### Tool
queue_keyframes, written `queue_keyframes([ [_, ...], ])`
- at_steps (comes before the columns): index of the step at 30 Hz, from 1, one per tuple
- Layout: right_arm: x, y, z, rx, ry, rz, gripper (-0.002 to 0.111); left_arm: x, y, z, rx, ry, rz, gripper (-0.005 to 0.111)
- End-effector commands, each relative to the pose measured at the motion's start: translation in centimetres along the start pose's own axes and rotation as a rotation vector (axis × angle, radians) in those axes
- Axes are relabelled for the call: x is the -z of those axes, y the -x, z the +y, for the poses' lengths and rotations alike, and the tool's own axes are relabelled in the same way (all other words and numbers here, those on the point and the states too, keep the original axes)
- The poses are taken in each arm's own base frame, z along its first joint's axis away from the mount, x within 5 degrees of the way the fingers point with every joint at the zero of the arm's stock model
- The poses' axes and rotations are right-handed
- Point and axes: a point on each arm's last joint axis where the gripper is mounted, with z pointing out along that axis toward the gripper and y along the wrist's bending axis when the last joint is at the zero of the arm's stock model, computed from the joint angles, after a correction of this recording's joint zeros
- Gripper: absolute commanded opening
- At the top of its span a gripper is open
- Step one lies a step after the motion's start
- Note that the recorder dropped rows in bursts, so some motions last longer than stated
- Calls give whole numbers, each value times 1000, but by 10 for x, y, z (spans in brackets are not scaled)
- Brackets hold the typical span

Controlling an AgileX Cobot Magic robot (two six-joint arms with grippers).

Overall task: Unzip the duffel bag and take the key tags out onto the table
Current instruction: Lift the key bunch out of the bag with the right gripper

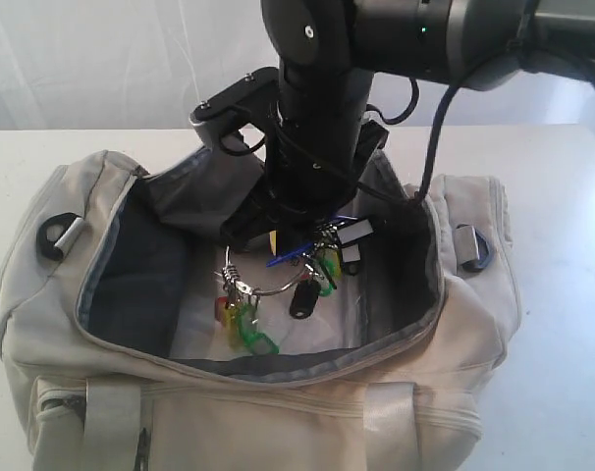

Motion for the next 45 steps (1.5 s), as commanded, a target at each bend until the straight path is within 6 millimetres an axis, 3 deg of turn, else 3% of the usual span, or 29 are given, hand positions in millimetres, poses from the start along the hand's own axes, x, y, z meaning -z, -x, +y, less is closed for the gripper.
queue_keyframes([
  [1, 27, -5, -7, 10, -8, -67, 0, 0, -1, -3, 16, -20, -6, 0],
  [15, 127, -44, -19, -18, -33, -263, 0, 0, -1, -3, 12, -20, -6, 0],
  [20, 189, -83, -25, -70, -34, -432, 0, 0, -1, -3, -6, -19, -5, 0],
  [26, 233, -120, -33, -137, -68, -569, 0, -3, -5, -3, -3, -23, 7, 0],
  [35, 215, -178, -44, -221, -187, -518, 0, -4, -5, -3, -3, -22, 7, 0],
  [40, 207, -193, -56, -293, -261, -486, 0, -4, -5, -3, -3, -22, 7, 0],
  [45, 187, -201, -65, -342, -300, -400, 0, -4, -5, -3, -1, -23, 5, 0],
])
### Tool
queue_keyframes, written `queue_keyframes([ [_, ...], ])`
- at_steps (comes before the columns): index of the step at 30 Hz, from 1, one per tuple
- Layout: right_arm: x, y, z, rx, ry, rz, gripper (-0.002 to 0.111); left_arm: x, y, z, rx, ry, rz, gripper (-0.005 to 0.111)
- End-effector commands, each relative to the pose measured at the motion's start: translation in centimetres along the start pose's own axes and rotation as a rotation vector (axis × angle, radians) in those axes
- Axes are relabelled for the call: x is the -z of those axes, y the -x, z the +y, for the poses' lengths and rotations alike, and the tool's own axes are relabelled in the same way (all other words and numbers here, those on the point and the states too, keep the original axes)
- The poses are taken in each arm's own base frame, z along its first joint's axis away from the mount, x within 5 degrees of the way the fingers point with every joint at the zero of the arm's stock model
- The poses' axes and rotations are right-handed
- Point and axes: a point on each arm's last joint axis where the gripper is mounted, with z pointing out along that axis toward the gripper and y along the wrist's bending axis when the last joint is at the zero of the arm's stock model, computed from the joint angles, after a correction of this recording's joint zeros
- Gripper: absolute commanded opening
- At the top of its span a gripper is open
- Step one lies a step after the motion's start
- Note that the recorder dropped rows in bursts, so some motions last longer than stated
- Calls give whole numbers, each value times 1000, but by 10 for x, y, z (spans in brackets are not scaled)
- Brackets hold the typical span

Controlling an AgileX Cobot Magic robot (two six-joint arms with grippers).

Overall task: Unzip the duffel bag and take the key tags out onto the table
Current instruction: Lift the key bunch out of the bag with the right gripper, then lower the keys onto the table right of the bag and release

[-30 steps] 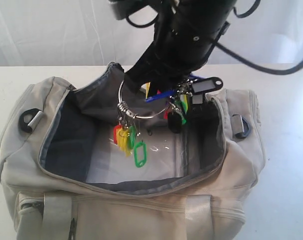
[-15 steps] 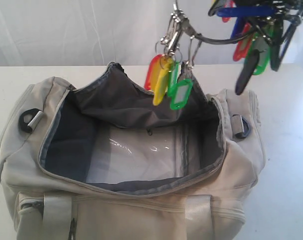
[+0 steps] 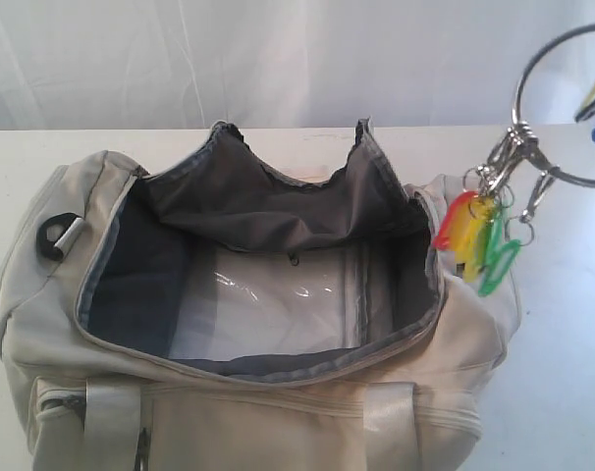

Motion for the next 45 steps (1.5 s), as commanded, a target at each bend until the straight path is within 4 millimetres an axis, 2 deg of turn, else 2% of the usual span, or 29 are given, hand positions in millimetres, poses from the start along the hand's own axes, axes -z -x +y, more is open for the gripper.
queue_keyframes([
  [1, -16, -12, -8, -32, -66, 57, 0, 0, 0, -2, 3, -14, -12, 0],
  [6, -39, -33, -14, -35, -118, 173, 0, 0, 0, -2, 3, -14, -12, 0],
  [12, -71, -69, -23, -68, -165, 360, 0, 0, -1, -2, -2, -17, 1, 0],
  [17, -107, -94, -25, -116, -123, 475, 0, 0, -1, -2, -2, -17, 1, 0],
  [27, -178, -108, -27, -193, -40, 564, 0, 0, -1, -3, 3, -22, -4, 0],
  [38, -238, -112, -24, -199, -15, 553, 0, 0, -1, -2, 3, -18, -8, 0],
  [45, -268, -129, -28, -360, 19, 625, 0, -1, -1, -2, 5, -15, -9, 0],
])
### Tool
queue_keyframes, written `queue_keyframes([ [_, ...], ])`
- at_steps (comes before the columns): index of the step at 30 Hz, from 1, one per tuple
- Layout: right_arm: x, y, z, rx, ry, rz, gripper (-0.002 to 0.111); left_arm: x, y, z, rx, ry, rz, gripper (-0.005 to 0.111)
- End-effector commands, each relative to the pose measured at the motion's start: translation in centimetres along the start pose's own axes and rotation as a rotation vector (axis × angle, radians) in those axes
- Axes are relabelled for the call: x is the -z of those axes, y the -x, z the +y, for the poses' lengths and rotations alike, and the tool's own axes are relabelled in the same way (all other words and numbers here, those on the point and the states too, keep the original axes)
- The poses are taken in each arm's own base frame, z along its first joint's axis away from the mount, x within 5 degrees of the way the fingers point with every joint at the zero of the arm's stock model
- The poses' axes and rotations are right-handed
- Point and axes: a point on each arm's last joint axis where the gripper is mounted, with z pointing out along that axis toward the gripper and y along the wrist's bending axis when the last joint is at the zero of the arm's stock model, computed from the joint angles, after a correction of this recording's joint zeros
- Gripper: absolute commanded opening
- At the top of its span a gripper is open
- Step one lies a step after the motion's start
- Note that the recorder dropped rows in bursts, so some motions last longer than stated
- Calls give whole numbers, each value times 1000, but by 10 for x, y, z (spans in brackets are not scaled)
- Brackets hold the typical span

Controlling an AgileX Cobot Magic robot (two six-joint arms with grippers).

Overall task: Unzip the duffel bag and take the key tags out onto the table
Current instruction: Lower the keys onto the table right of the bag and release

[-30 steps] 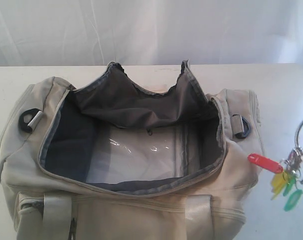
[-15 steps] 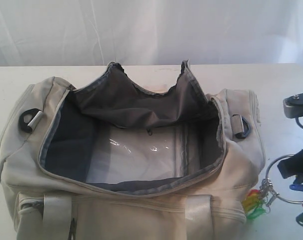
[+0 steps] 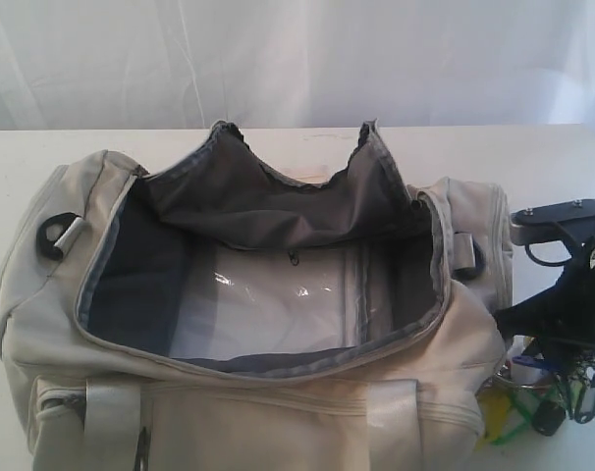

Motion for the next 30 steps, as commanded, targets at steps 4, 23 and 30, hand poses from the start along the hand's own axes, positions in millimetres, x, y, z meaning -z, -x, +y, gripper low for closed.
queue_keyframes([
  [4, -21, 3, -4, -98, 41, 30, 0, -1, -1, -2, 6, -14, -11, 0],
  [23, -34, 11, -14, -143, 33, -29, 30, -1, 0, -2, 6, -9, -15, 0],
  [30, -33, 9, -14, -138, 33, -11, 59, -1, 0, -2, 6, -9, -15, 0],
])
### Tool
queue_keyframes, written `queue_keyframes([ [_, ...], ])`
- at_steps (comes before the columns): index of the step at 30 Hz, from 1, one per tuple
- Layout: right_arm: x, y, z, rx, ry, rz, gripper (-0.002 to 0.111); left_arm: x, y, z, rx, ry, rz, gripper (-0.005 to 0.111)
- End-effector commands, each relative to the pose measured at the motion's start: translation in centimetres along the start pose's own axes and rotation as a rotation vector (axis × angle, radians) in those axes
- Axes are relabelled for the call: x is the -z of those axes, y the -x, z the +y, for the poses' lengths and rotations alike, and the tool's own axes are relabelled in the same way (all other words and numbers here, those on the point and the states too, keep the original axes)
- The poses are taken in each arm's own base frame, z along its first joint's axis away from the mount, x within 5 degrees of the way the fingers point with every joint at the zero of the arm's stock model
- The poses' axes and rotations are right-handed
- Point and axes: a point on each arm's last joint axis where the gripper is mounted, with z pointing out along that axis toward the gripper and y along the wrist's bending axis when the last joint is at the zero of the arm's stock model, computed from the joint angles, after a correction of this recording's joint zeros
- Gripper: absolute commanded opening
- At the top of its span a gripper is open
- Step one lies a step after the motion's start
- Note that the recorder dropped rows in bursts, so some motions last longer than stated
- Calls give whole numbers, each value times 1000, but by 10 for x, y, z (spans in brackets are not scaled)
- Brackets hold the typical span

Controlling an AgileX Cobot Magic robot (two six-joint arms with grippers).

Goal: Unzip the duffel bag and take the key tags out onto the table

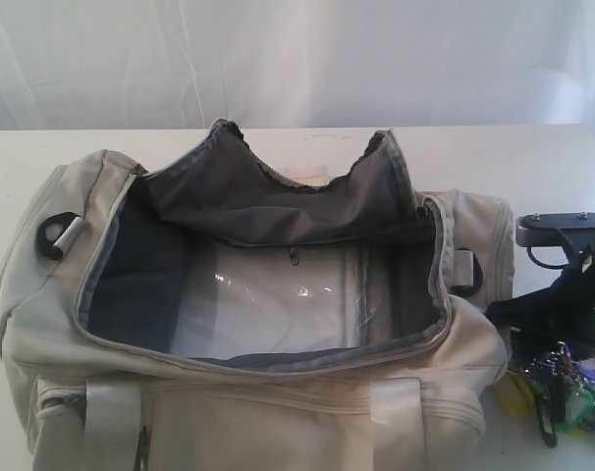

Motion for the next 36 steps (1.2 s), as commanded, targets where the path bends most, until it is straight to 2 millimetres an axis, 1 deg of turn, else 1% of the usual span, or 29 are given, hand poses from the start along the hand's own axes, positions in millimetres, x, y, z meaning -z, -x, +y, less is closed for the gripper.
queue_keyframes([
  [1, 1, -1, -2, -8, -2, 12, 60, 0, -1, -2, 5, -18, -7, 0],
  [4, 12, -1, -2, -8, -1, -12, 61, 0, -1, -2, 5, -18, -7, 0],
  [8, 39, -3, -2, -8, 3, -73, 60, 0, -1, -2, 5, -18, -7, 0],
  [13, 76, -18, -2, -13, 8, -92, 60, 0, -1, -2, 5, -18, -7, 0],
  [15, 89, -26, -2, -2, 7, -87, 57, 0, -1, -2, 5, -18, -7, 0],
  [17, 98, -35, -2, 4, 8, -89, 50, 0, -1, -2, 5, -18, -7, 0],
  [18, 103, -39, -2, 4, 9, -103, 43, 0, -1, -2, 5, -18, -7, 0],
  [22, 118, -60, -2, 4, 30, -182, 4, 0, -1, -2, 5, -18, -7, 0],
  [23, 122, -67, -1, 1, 41, -206, 0, 0, -1, -2, 5, -17, -8, 0],
  [26, 134, -87, 3, 6, 100, -297, 0, 0, 1, -1, 5, 0, -25, 0],
  [30, 153, -110, 4, 10, 139, -474, 0, 0, 1, 0, 16, 4, -28, 0],
  [33, 168, -123, 3, 12, 144, -606, 0, 0, 1, -1, 38, 0, -25, 0],
  [36, 175, -134, 2, 12, 145, -706, 0, 0, 2, 0, 32, 9, -34, 0],
])
